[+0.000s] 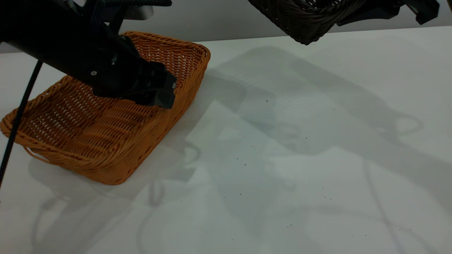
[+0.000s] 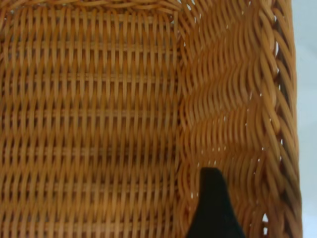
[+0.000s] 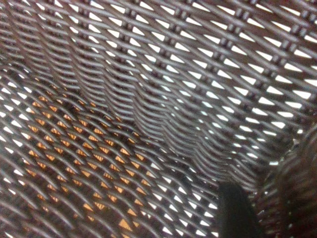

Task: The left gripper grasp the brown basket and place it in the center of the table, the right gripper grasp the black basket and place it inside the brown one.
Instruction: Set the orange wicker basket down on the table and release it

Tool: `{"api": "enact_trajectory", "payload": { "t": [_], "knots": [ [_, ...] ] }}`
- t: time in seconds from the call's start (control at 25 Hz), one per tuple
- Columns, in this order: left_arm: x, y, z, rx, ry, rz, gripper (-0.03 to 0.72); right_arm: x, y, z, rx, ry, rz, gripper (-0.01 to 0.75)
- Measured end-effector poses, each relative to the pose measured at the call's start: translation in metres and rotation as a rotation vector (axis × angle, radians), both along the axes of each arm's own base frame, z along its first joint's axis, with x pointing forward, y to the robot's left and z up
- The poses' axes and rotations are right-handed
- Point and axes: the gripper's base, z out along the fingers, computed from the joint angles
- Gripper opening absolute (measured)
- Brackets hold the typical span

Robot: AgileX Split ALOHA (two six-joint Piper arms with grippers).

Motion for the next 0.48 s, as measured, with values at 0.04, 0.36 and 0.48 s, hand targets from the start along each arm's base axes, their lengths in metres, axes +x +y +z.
{"api": "enact_trajectory", "payload": {
  "t": [0.04, 0.36, 0.48],
  "knots": [
    [0.001, -0.001, 0.001, -0.004, 0.0, -0.003, 0.426, 0.0, 0.0, 0.0, -0.003, -0.003, 0.004, 0.299],
    [0.01, -0.005, 0.01, -0.02, -0.036, -0.004, 0.426, 0.0, 0.0, 0.0, -0.005, -0.005, 0.008, 0.299],
    [0.013, -0.006, 0.01, -0.02, -0.041, -0.003, 0.426, 0.0, 0.0, 0.0, -0.009, -0.008, 0.013, 0.299]
  ]
}}
